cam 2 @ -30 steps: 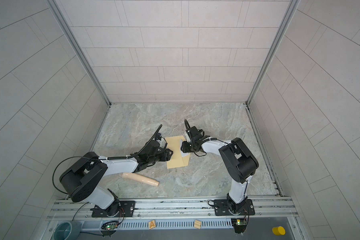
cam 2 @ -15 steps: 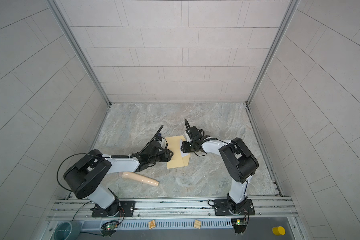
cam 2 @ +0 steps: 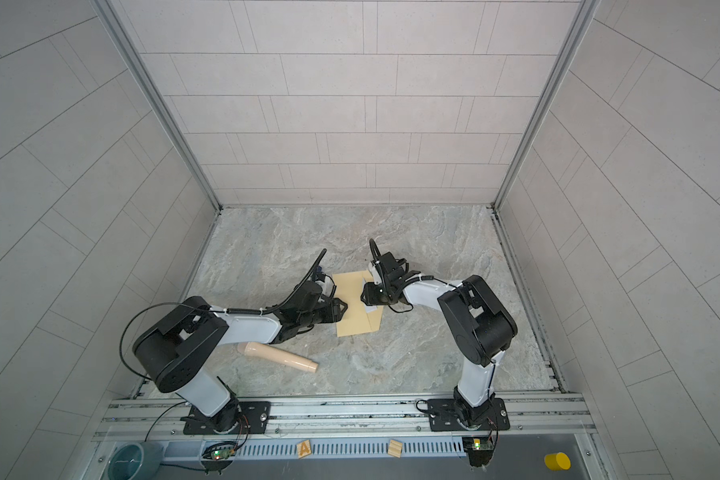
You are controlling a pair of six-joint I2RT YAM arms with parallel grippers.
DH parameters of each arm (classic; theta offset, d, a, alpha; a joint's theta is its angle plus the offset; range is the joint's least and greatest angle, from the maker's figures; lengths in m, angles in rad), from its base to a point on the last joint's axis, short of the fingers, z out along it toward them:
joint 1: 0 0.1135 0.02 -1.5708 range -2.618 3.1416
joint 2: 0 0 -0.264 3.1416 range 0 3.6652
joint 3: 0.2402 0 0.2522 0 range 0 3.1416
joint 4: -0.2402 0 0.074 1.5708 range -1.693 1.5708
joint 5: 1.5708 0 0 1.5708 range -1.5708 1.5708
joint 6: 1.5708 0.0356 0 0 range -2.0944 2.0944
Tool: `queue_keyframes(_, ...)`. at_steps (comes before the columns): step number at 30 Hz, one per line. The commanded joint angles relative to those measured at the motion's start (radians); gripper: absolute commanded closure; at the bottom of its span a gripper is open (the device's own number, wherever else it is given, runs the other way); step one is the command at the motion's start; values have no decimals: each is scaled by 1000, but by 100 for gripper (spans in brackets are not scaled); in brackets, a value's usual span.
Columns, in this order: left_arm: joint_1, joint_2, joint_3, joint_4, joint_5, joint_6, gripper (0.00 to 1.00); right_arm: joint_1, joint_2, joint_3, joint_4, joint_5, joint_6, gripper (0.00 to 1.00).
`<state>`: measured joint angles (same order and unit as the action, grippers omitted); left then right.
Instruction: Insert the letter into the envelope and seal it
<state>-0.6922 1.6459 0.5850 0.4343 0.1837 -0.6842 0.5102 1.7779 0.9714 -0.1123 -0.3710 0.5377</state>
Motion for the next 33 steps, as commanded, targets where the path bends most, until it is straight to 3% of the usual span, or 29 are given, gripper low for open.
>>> queue_keyframes(1,2,21,7,-9,14,-12,43,8,2,3,-9,-6,13,56)
queue_keyframes(33,1,55,-4,46,26,-36,43,39,39,3,50,-58,72,56)
